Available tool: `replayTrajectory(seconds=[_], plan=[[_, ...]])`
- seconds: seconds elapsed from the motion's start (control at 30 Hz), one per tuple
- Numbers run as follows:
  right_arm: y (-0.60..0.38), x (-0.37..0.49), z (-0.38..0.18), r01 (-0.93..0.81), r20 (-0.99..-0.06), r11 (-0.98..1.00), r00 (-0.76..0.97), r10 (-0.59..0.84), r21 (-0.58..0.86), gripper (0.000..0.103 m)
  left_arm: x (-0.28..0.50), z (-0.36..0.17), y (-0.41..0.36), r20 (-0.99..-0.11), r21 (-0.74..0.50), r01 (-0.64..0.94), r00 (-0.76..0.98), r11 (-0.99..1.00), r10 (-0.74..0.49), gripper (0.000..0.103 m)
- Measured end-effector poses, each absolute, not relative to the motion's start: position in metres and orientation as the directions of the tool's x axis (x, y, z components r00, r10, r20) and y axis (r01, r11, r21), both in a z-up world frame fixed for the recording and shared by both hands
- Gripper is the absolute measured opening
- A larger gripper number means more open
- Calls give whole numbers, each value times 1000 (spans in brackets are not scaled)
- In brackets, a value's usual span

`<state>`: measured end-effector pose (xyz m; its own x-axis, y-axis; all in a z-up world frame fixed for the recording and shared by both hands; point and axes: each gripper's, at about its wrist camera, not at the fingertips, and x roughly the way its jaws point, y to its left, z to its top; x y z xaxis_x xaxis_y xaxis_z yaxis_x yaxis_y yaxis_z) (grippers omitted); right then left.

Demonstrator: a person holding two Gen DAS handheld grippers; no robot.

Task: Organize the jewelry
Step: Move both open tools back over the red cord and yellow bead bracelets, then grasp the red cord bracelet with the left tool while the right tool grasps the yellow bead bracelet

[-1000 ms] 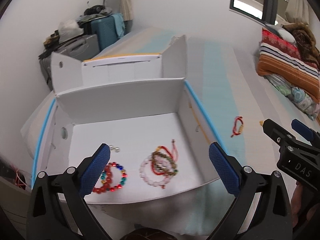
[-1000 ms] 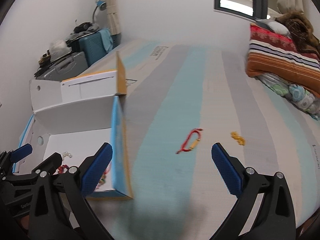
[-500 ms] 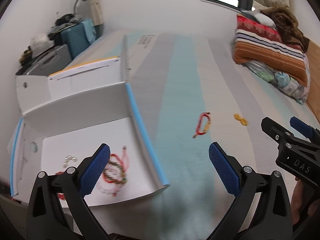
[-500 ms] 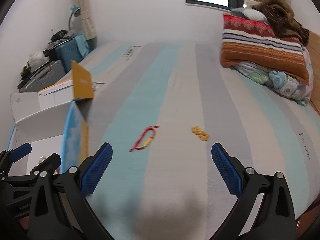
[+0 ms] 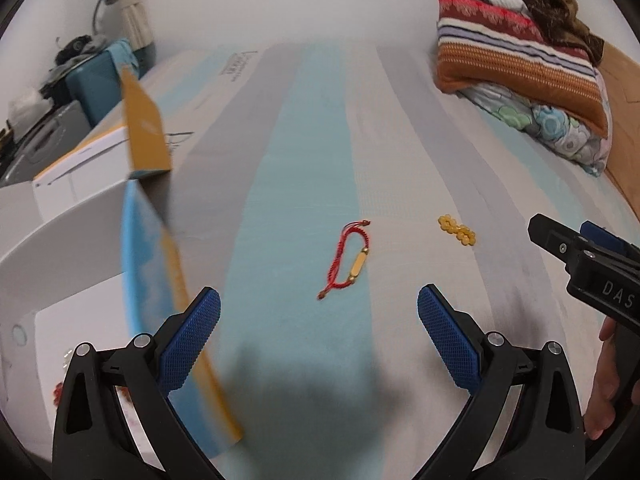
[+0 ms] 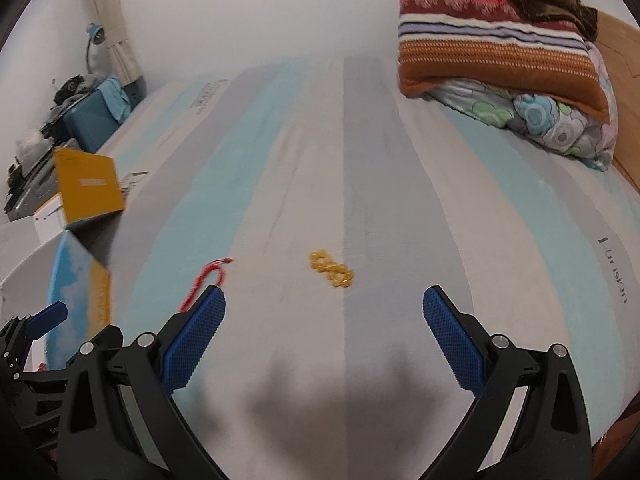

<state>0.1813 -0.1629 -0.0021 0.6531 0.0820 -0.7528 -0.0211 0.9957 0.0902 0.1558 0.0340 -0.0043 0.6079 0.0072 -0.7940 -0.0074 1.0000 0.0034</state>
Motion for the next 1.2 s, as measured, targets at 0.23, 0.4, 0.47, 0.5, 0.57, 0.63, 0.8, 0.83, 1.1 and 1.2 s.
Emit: replayTrajectory(seconds=[0.23,0.4,0.47,0.5,0.57,0.63,0.8,0.83,1.1,1.2], plan=[[-172,229,-40,-19,-790,996,607,80,87,95,202,-43,21,-826,-5,15,564,1000,-13,97],[-167,254,-68,-30,-817,997,573,72,67,95,221,-69,17,-838,-19,29,545,999,-32,97],[-165,261,-77,-33,-824,998,563,66,58,93,229,-81,17,-848,-26,28,528,999,-37,97],[-165,264,-80,-35,-827,998,558,67,58,92,232,-85,17,-853,-26,26,521,999,-36,97],[-166,270,-86,-35,-833,998,549,67,57,92,237,-94,16,-861,-24,30,508,999,-36,97],[-166,275,-92,-37,-839,998,541,61,49,91,240,-99,15,-862,-17,38,506,999,-34,97],[-161,282,-101,-50,-851,997,521,70,52,85,246,-103,15,-862,-12,47,506,999,-34,97],[-161,283,-102,-51,-852,997,519,71,51,85,247,-104,14,-862,-11,50,505,999,-34,97],[-160,287,-112,-61,-870,997,488,66,42,64,251,-112,14,-870,-12,56,491,998,-38,97],[-158,286,-114,-68,-877,997,477,61,32,56,253,-113,16,-875,-21,56,482,998,-45,95]])
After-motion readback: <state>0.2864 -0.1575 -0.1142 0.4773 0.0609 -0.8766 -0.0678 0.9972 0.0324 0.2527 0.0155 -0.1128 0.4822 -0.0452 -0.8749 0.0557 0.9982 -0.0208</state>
